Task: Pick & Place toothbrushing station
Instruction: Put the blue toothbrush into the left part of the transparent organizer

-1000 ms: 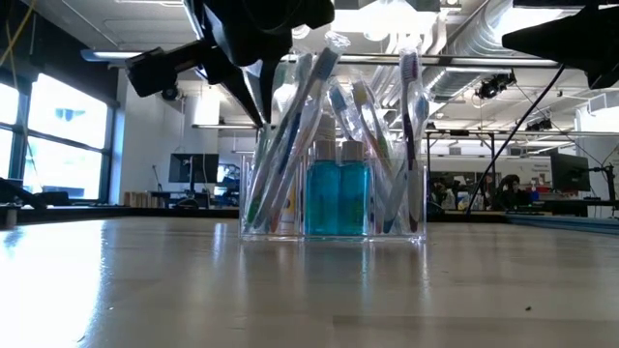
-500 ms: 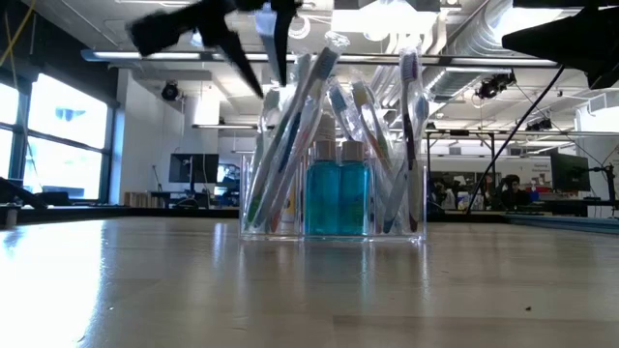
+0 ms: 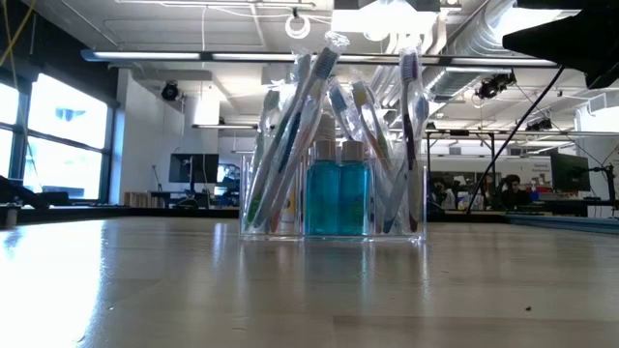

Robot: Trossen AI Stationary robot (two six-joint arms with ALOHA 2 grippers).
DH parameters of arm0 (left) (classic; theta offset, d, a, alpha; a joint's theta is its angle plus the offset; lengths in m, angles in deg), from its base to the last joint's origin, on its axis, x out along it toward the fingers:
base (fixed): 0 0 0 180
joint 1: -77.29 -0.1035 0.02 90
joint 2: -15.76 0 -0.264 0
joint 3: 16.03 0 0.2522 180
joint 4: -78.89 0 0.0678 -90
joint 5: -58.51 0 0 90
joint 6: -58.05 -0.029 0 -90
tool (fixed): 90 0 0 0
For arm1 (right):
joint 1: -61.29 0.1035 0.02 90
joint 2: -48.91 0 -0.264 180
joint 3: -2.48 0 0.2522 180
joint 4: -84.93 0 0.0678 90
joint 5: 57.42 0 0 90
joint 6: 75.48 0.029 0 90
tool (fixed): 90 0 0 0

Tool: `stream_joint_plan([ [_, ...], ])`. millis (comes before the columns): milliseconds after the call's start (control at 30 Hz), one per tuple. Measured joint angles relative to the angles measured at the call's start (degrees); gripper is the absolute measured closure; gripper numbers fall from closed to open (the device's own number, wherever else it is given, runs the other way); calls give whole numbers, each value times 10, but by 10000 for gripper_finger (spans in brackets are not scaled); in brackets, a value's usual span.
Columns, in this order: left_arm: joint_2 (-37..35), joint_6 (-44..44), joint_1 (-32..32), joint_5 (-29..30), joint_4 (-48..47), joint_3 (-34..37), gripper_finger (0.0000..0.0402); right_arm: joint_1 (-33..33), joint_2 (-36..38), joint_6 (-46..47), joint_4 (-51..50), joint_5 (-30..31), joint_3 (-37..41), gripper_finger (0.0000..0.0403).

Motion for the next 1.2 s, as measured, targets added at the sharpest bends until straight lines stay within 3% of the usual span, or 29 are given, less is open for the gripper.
stream_joint_plan([
  [67, -1, 117, 8, -35, 1, -32, 295, 0, 0, -2, -5, 0, 0, 163],
  [133, -3, 215, 14, -107, 2, -60, 295, 0, 0, -3, -14, 0, 0, 163],
  [300, -23, 327, 14, -362, 0, -83, 295, 0, 0, -3, -32, 0, 0, 163],
  [367, -22, 366, 18, -418, 1, -82, 295, -3, 0, -11, -34, 0, 0, 163],
  [667, -14, 498, 69, -452, 1, -65, 295, -45, 0, -32, -33, -87, 0, 163],
  [867, -25, 609, 101, -440, 2, 22, 295, -79, 0, -32, -33, -165, 0, 163],
  [1200, -24, 786, 139, -510, 2, 190, 295, -121, 0, -34, -33, -236, 0, 163],
])
